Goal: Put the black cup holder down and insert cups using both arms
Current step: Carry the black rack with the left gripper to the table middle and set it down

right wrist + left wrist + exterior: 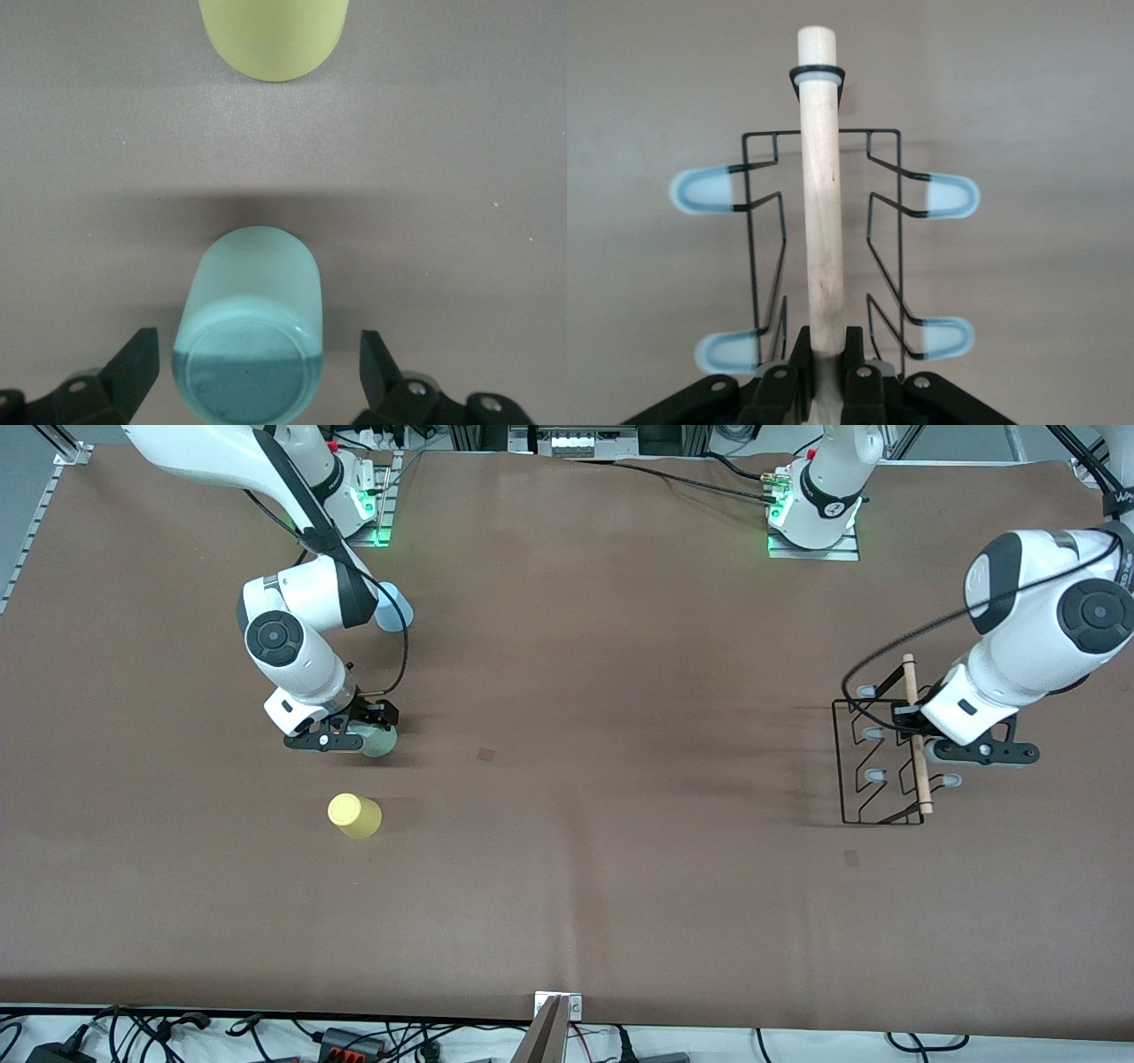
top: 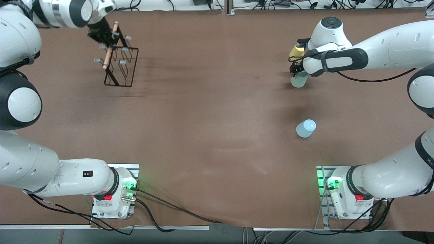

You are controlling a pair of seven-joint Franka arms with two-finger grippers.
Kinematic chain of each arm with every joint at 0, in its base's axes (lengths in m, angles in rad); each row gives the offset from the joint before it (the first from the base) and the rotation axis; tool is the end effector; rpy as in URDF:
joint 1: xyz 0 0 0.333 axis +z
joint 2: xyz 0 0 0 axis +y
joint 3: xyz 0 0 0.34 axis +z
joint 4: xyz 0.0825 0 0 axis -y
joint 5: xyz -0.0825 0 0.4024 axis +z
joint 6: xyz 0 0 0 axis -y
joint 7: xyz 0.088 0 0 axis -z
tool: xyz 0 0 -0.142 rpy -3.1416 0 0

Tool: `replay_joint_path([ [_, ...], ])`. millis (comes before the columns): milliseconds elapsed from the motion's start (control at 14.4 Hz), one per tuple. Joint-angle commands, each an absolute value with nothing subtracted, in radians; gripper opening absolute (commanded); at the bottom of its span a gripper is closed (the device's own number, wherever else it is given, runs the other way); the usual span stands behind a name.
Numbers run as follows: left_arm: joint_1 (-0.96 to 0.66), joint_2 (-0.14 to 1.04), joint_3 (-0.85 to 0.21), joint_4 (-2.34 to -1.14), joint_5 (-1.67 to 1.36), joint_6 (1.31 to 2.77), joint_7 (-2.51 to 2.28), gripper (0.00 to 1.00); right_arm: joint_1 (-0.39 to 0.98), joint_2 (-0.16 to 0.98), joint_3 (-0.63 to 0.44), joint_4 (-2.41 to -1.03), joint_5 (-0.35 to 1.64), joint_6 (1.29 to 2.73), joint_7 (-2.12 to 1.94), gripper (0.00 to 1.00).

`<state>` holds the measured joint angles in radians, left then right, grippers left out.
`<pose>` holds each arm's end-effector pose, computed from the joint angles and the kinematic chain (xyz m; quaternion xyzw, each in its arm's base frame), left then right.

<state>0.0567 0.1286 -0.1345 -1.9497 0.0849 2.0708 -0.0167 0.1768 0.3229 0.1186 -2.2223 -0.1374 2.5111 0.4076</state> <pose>0.6030 -0.0383 0.3943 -0.9983 0.0505 0.0017 0.0287 0.5395 0.1640 0.1990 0.9997 -0.0027 -0.0069 0.0247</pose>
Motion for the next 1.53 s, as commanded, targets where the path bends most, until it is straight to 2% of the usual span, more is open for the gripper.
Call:
replay_joint_path([
  [0,0.012,0.178,-0.208,-1.849,0.089,2.033,-0.070,0.01,0.181,0.319,0.123,-2.237,-0.155,2.533,0.433,1.00],
  [139,-0.035,0.230,-0.241,-1.775,0.091,2.033,-0.176,0.01,0.181,0.319,0.123,-2.235,-0.155,2.533,0.433,1.00],
  [626,-0.280,0.411,-0.241,-1.588,0.103,2.045,-0.492,0.01,0.172,0.330,0.123,-2.220,-0.155,2.536,0.423,1.00],
  [905,-0.380,0.451,-0.241,-1.571,0.104,2.045,-0.658,0.01,0.169,0.330,0.121,-2.218,-0.155,2.536,0.416,1.00],
  [1044,-0.399,0.471,-0.242,-1.571,0.109,2.049,-0.710,0.01,0.169,0.328,0.120,-2.218,-0.155,2.536,0.416,0.95],
  [1253,-0.439,0.497,-0.241,-1.571,0.106,2.111,-0.712,0.01,0.169,0.328,0.120,-2.218,-0.155,2.536,0.416,0.95],
  [1462,-0.462,0.514,-0.241,-1.571,0.107,2.115,-0.712,0.02,0.176,0.328,0.115,-2.217,-0.155,2.536,0.414,0.86],
])
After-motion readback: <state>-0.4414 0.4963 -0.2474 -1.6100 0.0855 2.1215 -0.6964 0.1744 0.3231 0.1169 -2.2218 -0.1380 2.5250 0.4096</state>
